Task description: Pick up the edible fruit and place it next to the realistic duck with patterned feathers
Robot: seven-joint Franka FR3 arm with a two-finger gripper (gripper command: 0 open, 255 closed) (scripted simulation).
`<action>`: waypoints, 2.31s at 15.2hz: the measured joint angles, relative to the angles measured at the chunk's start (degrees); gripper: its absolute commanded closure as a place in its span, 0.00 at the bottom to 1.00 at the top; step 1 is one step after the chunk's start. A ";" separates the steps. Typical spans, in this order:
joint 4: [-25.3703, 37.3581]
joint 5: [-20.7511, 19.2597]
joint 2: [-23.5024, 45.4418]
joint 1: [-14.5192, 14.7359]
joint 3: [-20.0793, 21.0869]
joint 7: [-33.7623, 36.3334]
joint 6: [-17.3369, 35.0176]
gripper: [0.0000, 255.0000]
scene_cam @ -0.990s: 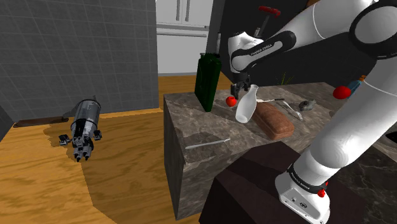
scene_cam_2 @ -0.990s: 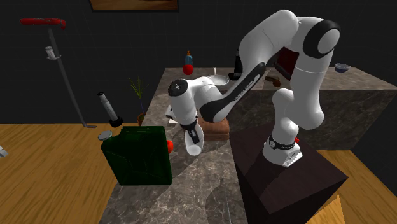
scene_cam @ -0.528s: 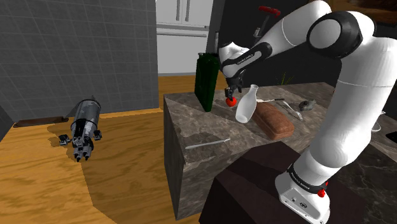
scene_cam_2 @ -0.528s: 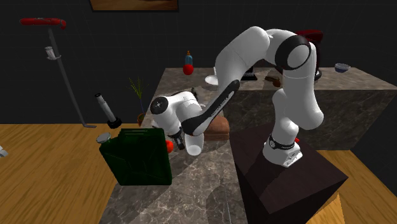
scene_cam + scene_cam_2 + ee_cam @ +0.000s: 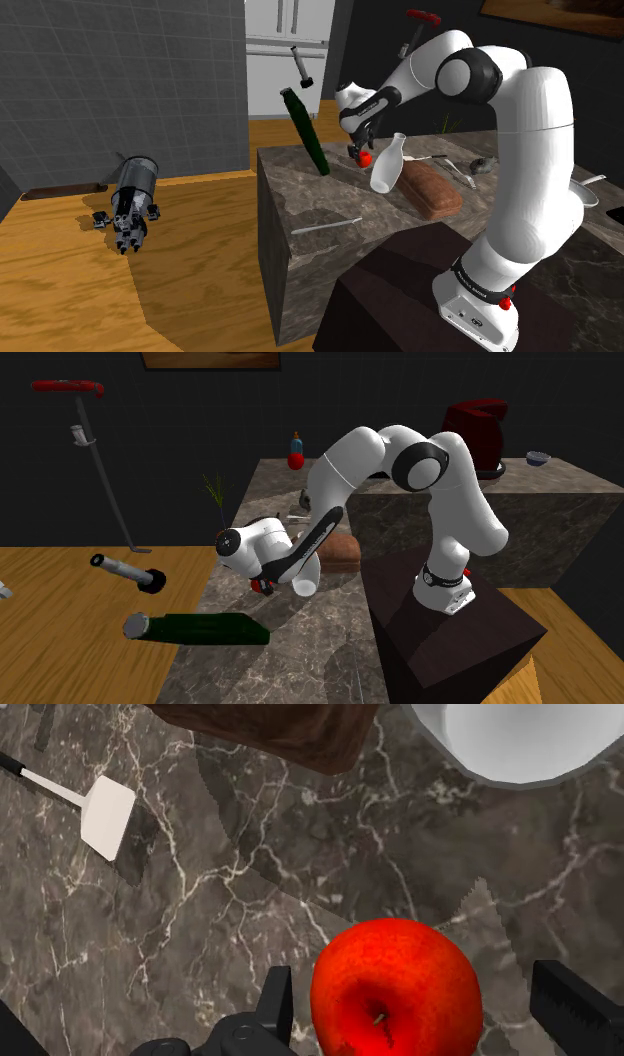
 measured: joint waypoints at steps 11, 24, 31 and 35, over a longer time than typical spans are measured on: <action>-0.60 -1.00 2.77 -1.00 -0.76 0.55 3.66 0.00; -0.50 -1.01 2.72 -1.00 -0.78 0.55 3.61 1.00; -1.12 -0.55 -0.55 -0.91 -0.60 -0.75 1.10 1.00; -0.81 -0.14 -2.49 -0.82 -0.46 -1.74 -0.98 1.00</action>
